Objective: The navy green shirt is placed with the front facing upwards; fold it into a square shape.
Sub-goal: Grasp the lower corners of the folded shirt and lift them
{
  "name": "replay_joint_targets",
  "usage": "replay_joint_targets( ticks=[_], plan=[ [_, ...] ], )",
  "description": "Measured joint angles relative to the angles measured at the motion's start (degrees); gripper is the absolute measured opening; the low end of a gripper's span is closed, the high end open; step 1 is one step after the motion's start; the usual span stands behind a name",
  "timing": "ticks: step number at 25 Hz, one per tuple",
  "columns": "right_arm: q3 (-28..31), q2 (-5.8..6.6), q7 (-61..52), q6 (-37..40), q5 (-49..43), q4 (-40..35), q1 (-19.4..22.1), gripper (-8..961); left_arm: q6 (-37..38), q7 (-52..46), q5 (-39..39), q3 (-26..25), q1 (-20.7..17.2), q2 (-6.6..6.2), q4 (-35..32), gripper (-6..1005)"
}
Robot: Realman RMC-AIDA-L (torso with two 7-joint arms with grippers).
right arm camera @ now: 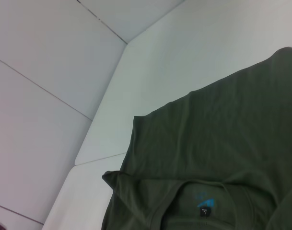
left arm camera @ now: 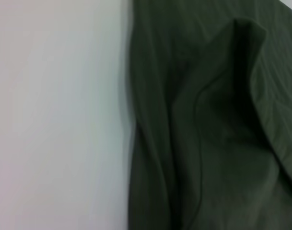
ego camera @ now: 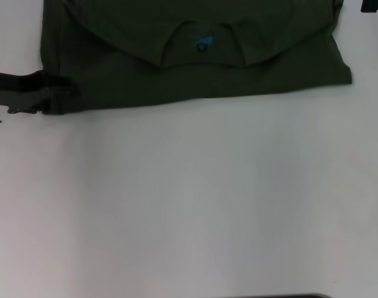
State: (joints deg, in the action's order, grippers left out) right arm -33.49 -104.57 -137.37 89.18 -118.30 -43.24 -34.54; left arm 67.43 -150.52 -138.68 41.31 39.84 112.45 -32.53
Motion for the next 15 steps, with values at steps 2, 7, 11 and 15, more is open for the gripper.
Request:
replay_joint_targets(
  ticks=[2,7,11,15],
  plan=[
    [0.00,0.00,0.00,-0.01,0.00,0.00,0.00,812,-0.12,0.00,-0.18,0.00,0.22,0.20,0.02,740],
    [0.00,0.00,0.00,-0.05,0.00,0.03,0.29,811,-0.42,0.00,-0.47,0.42,0.83,0.75,0.10,737],
    [0.02,0.00,0.00,-0.04,0.00,0.06,0.52,812,-0.52,-1.28,-1.09,0.81,1.17,0.74,0.10,734],
    [0.08,0.00,0.00,0.08,0.00,0.19,0.60,812,0.69,-3.58,-2.96,1.94,2.06,0.30,-0.13,732]
  ],
)
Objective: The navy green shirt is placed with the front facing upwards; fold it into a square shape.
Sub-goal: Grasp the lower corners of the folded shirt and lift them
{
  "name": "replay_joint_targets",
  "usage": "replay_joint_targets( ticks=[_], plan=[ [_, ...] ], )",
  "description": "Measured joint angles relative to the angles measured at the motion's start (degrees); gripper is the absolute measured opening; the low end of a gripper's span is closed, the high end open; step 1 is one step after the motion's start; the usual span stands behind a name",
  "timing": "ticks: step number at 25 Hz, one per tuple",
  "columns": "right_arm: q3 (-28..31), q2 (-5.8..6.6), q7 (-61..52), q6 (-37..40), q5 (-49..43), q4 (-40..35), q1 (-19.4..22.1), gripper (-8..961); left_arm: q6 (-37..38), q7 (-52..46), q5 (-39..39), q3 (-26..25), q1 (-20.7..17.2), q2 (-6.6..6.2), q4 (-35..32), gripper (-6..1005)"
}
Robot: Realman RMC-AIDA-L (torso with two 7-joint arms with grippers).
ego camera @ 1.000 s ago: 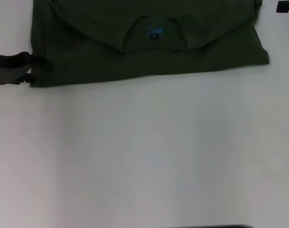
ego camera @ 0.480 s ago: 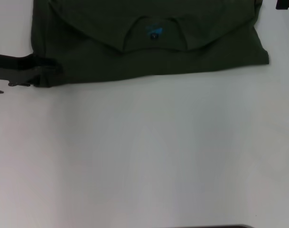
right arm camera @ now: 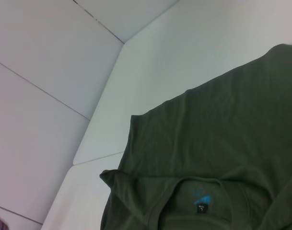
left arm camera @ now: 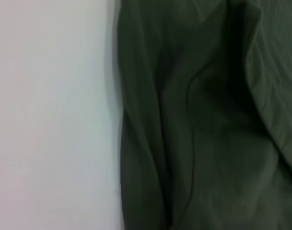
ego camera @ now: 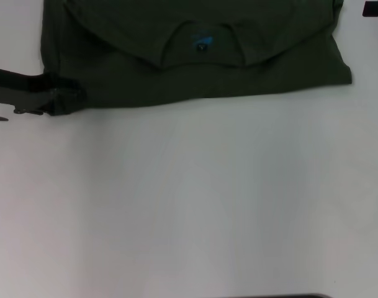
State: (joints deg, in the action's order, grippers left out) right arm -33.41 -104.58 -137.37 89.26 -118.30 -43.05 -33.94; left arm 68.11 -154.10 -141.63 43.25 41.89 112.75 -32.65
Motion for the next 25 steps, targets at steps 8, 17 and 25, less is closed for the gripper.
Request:
replay_joint_targets(
  ticks=[8,17,25],
  plan=[
    [0.02,0.00,0.00,0.10,0.12,0.07,0.02,811,2.64,-0.22,-0.57,1.93,1.50,-0.29,-0.88,667],
    [-0.08,0.41,-0.33,-0.18,-1.57,0.07,0.08,812,5.18,0.00,-0.57,1.48,1.54,-1.60,-0.86,233],
    [0.02,1.16,-1.78,-0.32,-10.74,-0.63,-0.07,812,7.70,0.13,-0.57,1.61,1.12,-3.55,-0.49,47]
  ],
)
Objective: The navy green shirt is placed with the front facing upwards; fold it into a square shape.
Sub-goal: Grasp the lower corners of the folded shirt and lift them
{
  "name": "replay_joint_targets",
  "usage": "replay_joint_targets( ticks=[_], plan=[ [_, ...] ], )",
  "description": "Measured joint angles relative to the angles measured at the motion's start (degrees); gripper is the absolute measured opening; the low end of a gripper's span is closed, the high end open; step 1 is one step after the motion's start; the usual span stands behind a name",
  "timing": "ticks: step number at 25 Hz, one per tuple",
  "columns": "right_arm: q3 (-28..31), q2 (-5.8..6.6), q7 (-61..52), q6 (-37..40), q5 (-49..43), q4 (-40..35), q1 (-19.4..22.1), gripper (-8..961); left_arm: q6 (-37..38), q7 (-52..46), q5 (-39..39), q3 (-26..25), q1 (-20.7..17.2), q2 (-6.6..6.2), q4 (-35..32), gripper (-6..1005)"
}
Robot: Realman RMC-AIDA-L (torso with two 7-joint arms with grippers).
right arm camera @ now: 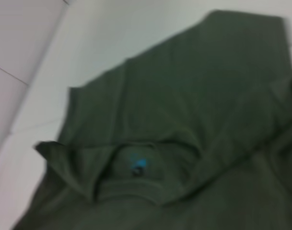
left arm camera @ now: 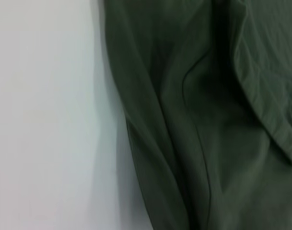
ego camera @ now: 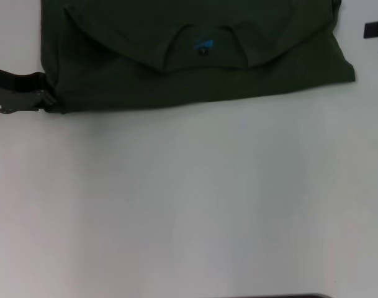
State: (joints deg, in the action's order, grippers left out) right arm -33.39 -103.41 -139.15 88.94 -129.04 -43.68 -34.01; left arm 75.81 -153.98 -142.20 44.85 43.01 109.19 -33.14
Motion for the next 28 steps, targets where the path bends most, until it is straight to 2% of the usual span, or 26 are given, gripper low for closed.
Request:
replay_joint_targets(
  ticks=[6,9,15,24,28],
  plan=[
    [0.53,0.35,-0.64,-2.17,-4.47,-0.19,0.02,811,1.80,0.15,0.00,-0.24,-0.10,-1.15,0.08,46],
    [0.12,0.05,-0.65,-3.68,-5.93,0.40,-0.10,811,2.12,0.13,0.00,-0.37,-0.18,-1.31,0.10,46],
    [-0.06,-2.51,-0.22,-9.38,-10.60,2.76,-1.44,811,2.34,0.11,0.00,-0.15,-0.21,-1.17,0.09,45],
    [0.69,-4.61,-0.62,-16.63,-10.39,6.80,-2.73,811,2.49,0.08,0.00,-0.25,-0.15,-1.05,-0.16,43],
    [0.34,-4.99,-0.64,-19.08,-10.39,8.47,-2.94,811,2.30,0.08,0.00,-0.36,-0.12,-0.95,-0.26,43]
  ],
)
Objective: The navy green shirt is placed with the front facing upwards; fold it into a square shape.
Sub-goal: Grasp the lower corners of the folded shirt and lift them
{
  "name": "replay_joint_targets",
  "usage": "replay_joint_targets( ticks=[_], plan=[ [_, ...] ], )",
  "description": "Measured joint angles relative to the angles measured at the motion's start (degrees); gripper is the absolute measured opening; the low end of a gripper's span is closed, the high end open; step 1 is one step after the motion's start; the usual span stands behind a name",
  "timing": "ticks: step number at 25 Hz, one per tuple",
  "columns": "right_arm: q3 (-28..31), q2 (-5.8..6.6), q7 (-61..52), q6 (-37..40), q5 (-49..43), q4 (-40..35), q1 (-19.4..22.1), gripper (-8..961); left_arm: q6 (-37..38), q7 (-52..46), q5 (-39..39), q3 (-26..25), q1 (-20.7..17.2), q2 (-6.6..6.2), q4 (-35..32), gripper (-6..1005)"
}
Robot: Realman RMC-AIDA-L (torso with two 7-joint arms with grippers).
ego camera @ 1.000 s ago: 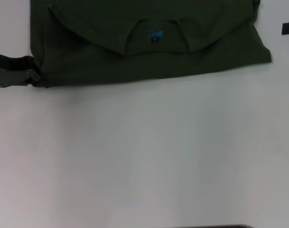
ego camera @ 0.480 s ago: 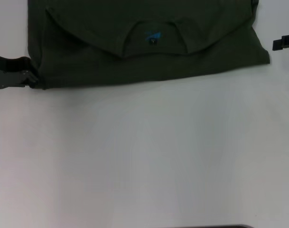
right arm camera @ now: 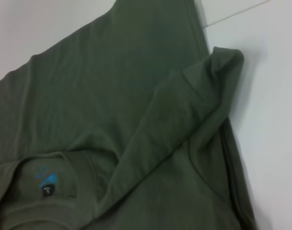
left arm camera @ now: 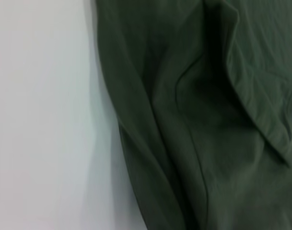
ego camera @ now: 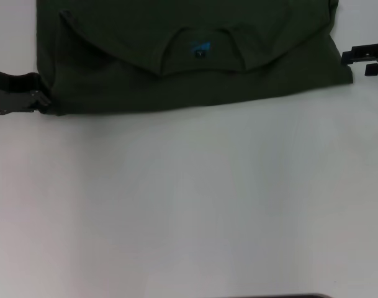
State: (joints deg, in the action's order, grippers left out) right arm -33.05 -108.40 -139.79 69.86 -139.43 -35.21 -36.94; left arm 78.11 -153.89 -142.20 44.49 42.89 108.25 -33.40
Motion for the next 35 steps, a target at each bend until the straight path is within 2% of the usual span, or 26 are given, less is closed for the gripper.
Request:
replay_joint_targets(
  ticks=[10,20,35],
  plan=[
    [0.30,-1.80,0.04,-3.95,0.05,1.11,-0.07,812,-0.30,-0.05,0.00,0.02,0.25,0.04,-0.06,43],
    [0.09,-2.16,0.07,-6.42,0.17,2.73,-0.93,811,-0.42,-0.03,0.00,0.05,0.35,0.02,-0.09,43],
    [-0.03,-3.34,0.60,-9.14,0.12,4.19,-2.10,811,-0.51,0.06,0.00,-0.02,0.39,0.02,-0.18,44]
  ],
)
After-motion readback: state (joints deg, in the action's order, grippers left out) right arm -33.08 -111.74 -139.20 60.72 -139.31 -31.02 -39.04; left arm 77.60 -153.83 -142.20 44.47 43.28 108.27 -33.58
